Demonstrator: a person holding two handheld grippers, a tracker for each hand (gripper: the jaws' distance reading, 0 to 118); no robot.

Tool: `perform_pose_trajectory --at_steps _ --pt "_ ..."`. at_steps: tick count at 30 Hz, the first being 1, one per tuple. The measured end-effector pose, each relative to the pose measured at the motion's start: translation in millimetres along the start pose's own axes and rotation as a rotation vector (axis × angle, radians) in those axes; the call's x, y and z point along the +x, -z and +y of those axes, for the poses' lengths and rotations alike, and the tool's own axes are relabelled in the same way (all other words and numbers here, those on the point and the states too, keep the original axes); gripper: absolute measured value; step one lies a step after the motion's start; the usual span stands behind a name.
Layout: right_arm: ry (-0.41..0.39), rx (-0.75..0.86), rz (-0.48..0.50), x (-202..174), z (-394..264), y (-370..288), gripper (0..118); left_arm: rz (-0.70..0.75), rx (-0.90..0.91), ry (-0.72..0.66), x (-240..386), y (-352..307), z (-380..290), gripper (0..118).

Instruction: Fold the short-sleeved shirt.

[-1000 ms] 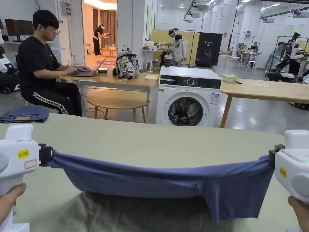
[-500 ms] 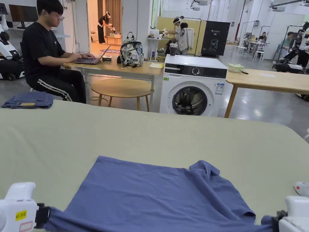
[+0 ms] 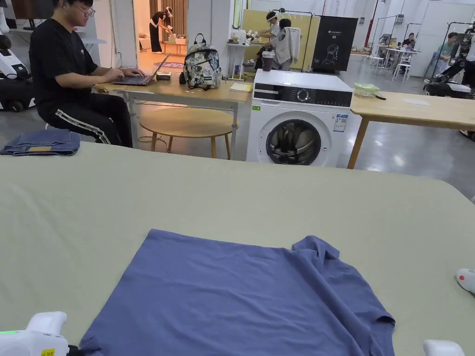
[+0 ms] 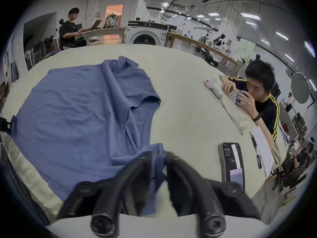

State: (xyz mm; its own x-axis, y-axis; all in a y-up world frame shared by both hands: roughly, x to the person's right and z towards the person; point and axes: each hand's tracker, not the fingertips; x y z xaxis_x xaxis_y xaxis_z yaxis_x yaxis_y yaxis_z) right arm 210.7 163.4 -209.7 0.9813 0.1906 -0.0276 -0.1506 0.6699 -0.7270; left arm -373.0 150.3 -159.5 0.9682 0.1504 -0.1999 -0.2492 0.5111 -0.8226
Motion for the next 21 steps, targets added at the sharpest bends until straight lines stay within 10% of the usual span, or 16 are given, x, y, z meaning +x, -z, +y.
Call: perform_pose_trajectory --at_steps 4,13,15,16,17,21 --pt "0.042 0.137 0.03 -4.9 25.1 -29.3 65 -0.03 0.124 -0.031 7.1 -22.4 20.5 46" --pt "0.122 0.478 0.117 -49.4 78.3 -58.7 63 -0.068 0.474 0.091 66.5 -66.3 66.0 47" --pt "0.129 0.536 0.123 -62.4 87.0 -64.5 38 -0.077 0.547 0.108 81.2 -73.0 70.0 40" --pt "0.131 0.561 0.117 -69.6 92.2 -65.2 8 -0.073 0.57 0.132 91.6 -76.3 71.8 19" --pt "0.133 0.577 0.122 -74.5 95.1 -67.3 1 -0.051 0.587 0.151 101.3 -78.5 72.4 3" --pt "0.13 0.585 0.168 -93.0 109.7 -66.3 0 -0.07 0.597 0.172 122.1 -77.8 77.7 0"
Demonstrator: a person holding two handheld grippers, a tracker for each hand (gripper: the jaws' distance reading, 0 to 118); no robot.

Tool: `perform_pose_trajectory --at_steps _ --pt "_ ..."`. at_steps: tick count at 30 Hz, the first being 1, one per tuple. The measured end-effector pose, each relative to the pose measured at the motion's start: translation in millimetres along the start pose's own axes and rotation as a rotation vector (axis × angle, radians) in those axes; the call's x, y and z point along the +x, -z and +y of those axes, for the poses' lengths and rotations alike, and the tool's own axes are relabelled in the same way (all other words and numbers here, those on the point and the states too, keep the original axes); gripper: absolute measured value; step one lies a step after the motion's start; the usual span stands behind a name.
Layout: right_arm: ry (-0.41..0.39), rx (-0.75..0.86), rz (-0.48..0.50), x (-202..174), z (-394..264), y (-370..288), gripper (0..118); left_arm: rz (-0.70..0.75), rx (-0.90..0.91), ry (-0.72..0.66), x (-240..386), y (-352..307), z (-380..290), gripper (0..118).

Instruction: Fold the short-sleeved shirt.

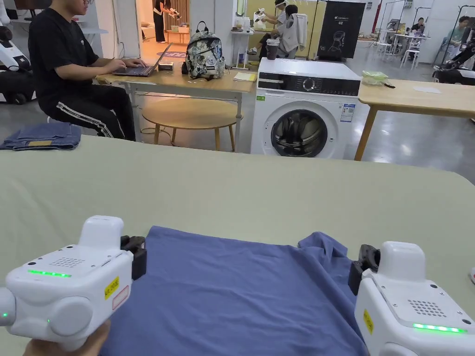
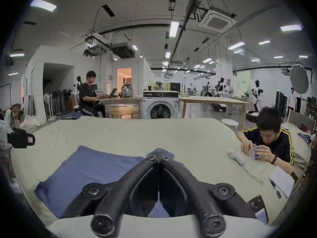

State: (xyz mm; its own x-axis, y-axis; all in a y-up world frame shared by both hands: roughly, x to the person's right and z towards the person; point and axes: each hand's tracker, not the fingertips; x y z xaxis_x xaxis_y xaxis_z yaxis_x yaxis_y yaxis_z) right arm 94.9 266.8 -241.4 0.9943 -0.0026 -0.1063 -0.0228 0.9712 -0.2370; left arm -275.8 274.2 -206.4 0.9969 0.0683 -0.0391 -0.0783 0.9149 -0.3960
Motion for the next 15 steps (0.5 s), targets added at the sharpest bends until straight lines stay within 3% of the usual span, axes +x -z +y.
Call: perform_pose_trajectory --at_steps 8,15 --pt "0.002 -0.063 0.06 -12.8 -5.7 32.9 0 -0.013 -0.103 -0.03 -17.0 51.0 6.9 0" --pt "-0.018 -0.137 0.07 -7.6 -21.3 67.8 0 -0.031 -0.307 -0.108 -72.7 157.7 36.8 0"
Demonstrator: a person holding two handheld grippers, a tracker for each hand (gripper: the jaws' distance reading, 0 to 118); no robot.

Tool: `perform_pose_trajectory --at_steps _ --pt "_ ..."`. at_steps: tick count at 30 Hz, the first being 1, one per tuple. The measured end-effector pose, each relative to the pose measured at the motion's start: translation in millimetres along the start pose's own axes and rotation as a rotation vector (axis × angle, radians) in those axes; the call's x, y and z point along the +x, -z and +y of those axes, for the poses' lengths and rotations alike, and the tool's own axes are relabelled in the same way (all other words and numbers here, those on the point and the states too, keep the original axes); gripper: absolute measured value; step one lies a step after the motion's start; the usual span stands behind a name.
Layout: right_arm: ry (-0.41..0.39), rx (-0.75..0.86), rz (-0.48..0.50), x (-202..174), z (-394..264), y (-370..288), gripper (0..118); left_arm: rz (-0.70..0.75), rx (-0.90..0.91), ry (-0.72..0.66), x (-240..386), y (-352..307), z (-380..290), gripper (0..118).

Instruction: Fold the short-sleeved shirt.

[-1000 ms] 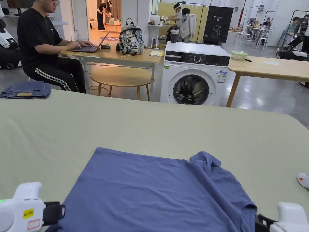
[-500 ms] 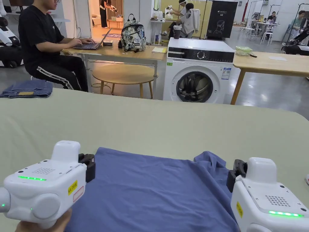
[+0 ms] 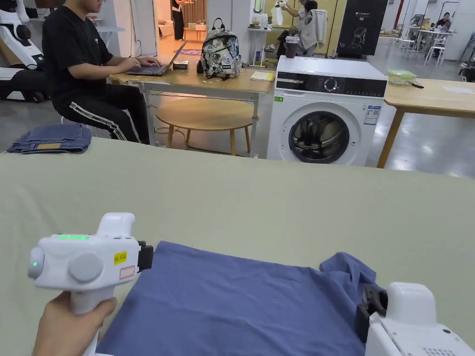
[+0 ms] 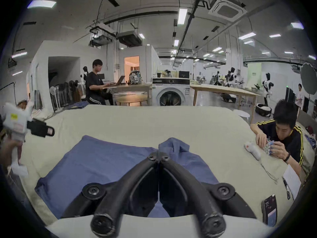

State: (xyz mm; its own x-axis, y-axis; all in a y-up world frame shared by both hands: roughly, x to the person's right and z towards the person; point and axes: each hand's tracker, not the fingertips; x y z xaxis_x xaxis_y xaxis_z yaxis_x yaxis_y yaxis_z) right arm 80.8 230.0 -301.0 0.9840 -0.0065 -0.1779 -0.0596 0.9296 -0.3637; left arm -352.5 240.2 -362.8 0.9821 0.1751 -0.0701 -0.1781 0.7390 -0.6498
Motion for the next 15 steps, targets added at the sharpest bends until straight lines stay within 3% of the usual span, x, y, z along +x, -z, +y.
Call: perform_pose_trajectory --at_steps 6,8,9,10,11,15 --pt "-0.013 -0.073 -0.018 10.6 -12.3 31.3 0 -0.037 -0.211 -0.065 -39.5 100.9 62.6 0" --pt "-0.015 -0.098 -0.028 15.6 -17.8 38.9 0 0.013 -0.241 -0.055 -45.7 131.1 74.9 1" --pt "-0.019 -0.111 -0.035 18.1 -20.3 42.1 0 0.025 -0.261 -0.055 -44.5 139.3 77.2 13" --pt "-0.022 -0.123 -0.04 21.4 -22.9 45.6 0 0.04 -0.285 -0.056 -46.6 153.8 81.0 40" --pt "-0.023 -0.131 -0.046 23.9 -25.0 47.9 0 0.052 -0.303 -0.056 -48.6 164.3 82.8 55" --pt "-0.03 -0.165 -0.07 34.7 -33.7 55.3 0 0.046 -0.345 -0.077 -65.8 217.7 85.0 57"
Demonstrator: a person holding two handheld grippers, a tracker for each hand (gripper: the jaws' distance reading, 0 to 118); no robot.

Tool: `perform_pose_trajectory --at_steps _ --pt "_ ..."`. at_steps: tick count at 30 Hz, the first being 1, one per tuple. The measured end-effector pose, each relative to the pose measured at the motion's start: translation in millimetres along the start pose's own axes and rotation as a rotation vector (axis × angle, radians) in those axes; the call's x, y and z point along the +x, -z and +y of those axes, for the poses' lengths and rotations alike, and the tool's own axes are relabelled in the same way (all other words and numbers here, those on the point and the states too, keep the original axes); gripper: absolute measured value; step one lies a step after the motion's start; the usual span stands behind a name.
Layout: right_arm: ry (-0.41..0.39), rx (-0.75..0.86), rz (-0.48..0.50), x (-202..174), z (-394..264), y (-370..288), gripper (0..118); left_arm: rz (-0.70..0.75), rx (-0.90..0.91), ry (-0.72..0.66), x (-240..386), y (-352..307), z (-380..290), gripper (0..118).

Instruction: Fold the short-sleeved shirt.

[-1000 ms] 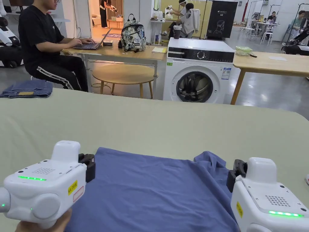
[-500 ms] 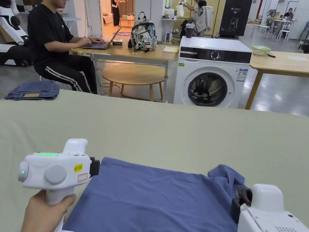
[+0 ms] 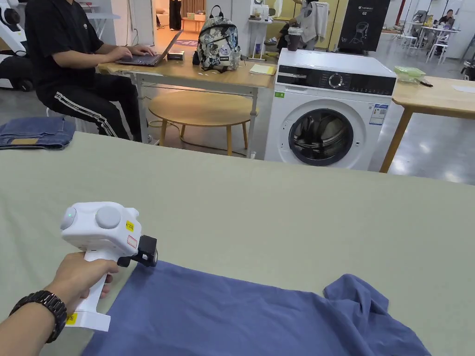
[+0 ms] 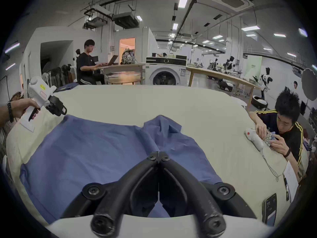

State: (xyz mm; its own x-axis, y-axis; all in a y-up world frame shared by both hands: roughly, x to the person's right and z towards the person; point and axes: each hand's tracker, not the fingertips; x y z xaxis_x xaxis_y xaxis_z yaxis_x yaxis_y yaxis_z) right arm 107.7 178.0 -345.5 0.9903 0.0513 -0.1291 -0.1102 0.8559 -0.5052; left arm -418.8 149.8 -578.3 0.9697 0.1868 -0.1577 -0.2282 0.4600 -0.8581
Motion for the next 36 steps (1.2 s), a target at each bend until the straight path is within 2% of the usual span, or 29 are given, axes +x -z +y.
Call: perform_pose_trajectory --at_steps 3,5,7,9,10,12,16,18,19,20,22,23,26,28,32,34,36 --pt "-0.004 -0.021 -0.014 6.2 -4.5 5.6 0 0.089 -0.063 0.023 7.6 16.4 -3.1 57" --pt "-0.001 -0.035 -0.021 10.2 -7.4 8.7 0 0.092 -0.071 0.062 13.4 23.5 -3.8 57" --pt "0.015 -0.046 -0.028 14.6 -9.2 11.6 0 0.145 -0.046 0.113 26.3 18.1 -9.7 52" --pt "0.031 -0.054 -0.031 17.9 -9.4 14.3 0 0.16 -0.028 0.189 35.9 17.0 -15.2 35" --pt "0.037 -0.057 -0.033 20.2 -8.2 16.0 0 0.157 -0.022 0.224 31.5 23.6 -16.1 19" --pt "0.052 -0.061 -0.042 25.8 -4.2 18.3 0 0.134 -0.023 0.211 36.2 24.2 -18.1 0" --pt "0.073 -0.101 -0.048 49.0 20.2 32.1 0 0.08 -0.031 0.168 26.5 23.7 -17.7 0" --pt "0.09 -0.135 -0.034 65.9 37.7 46.8 0 0.064 -0.001 0.162 36.9 -1.2 -32.4 0" --pt "0.098 -0.151 -0.033 73.3 45.8 56.1 5 0.051 0.0 0.158 37.0 -7.5 -36.2 0" --pt "0.101 -0.203 -0.021 82.4 55.7 70.9 17 0.037 0.028 0.159 36.5 -16.4 -40.6 0" --pt "0.098 -0.236 -0.024 93.7 67.7 96.0 49 0.04 0.042 0.155 40.0 -33.2 -48.4 0" --pt "0.073 -0.277 -0.028 97.2 74.1 111.1 56 0.035 0.048 0.155 39.4 -41.1 -52.3 0" --pt "0.03 -0.362 0.028 101.3 84.3 148.0 59 0.038 0.08 0.155 34.5 -55.4 -56.2 0" --pt "0.032 -0.429 0.04 102.8 81.8 169.2 65 0.036 0.093 0.161 32.8 -64.2 -60.6 0" --pt "0.056 -0.538 0.059 106.2 65.9 198.3 66 0.044 0.106 0.152 28.9 -72.0 -64.3 0" --pt "0.044 -0.574 0.068 103.8 58.2 203.3 61 0.051 0.103 0.152 28.7 -72.4 -66.4 0" --pt "0.011 -0.531 0.048 98.3 58.2 196.6 55 0.06 0.1 0.16 28.8 -73.3 -68.5 0"
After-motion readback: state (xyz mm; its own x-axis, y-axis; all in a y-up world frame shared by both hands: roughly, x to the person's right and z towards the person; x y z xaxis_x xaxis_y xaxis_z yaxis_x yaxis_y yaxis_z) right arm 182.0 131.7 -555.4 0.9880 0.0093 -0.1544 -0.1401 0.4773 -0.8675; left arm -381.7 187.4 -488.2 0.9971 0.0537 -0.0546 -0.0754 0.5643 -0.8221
